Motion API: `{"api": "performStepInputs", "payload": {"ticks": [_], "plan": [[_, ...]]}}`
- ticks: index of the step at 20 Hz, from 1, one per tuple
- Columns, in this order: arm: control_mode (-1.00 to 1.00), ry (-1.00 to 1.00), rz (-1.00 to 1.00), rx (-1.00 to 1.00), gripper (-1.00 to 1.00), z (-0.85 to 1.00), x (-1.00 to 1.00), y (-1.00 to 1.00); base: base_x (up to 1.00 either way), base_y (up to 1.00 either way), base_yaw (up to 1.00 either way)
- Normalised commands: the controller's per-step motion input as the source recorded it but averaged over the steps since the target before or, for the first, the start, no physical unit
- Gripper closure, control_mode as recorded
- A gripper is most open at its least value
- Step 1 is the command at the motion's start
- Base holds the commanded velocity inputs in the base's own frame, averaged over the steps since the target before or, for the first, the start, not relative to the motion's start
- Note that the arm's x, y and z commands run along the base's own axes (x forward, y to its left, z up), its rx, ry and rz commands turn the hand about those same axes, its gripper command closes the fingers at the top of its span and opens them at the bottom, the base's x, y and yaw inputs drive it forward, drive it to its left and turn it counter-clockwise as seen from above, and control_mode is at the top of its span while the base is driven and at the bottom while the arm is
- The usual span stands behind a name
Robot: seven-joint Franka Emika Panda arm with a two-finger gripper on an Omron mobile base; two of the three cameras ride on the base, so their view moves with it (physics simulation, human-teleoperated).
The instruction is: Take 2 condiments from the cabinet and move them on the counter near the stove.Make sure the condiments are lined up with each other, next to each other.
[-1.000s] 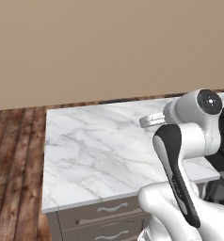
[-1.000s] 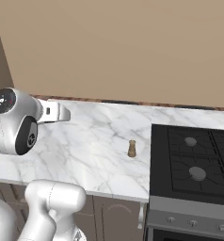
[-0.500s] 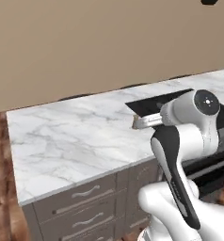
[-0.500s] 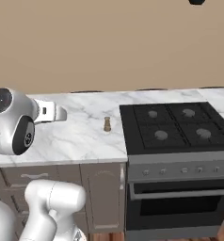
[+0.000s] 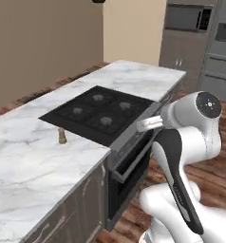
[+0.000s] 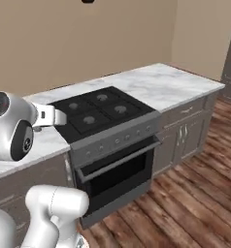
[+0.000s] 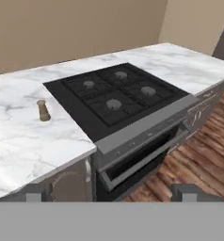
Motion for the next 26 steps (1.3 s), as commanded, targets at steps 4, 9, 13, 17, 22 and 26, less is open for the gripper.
{"api": "performStepInputs", "payload": {"ticks": [4, 9, 13, 17, 22, 26], "plan": [[1.0, 0.0, 0.0, 0.0, -1.0, 0.0, 0.0, 0.0, 0.0, 0.0, -1.0], [1.0, 0.0, 0.0, 0.0, -1.0, 0.0, 0.0, 0.0, 0.0, 0.0, -1.0], [1.0, 0.0, 0.0, 0.0, -1.0, 0.0, 0.0, 0.0, -0.01, 0.0, -1.0], [1.0, 0.0, 0.0, 0.0, -1.0, 0.0, 0.0, 0.0, -0.02, 0.0, -1.0], [1.0, 0.0, 0.0, 0.0, -1.0, 0.0, 0.0, 0.0, -0.06, 0.0, -0.93], [1.0, 0.0, 0.0, 0.0, -1.0, 0.0, 0.0, 0.0, 0.5, 0.0, -0.56]]}}
